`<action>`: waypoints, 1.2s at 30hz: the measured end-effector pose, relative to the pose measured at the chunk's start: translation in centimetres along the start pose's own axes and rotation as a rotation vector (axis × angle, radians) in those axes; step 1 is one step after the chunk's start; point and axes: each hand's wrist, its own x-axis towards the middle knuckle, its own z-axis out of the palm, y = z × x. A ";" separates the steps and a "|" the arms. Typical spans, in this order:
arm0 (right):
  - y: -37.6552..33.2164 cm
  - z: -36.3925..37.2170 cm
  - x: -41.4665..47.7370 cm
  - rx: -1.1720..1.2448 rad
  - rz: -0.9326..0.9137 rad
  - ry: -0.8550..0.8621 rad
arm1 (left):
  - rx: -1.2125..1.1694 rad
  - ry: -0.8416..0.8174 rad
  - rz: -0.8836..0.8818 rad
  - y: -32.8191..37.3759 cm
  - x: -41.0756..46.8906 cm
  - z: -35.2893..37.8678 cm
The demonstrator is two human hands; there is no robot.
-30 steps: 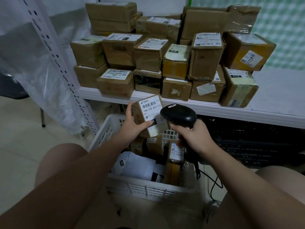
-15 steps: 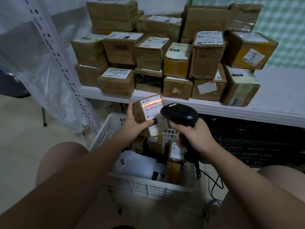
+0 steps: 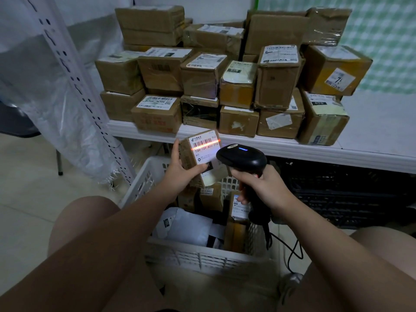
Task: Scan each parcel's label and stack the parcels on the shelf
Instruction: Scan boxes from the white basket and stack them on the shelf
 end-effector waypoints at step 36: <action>-12.2 -24.4 6.6 0.321 -0.199 0.567 | 1.082 0.023 0.972 20.4 6.3 20.9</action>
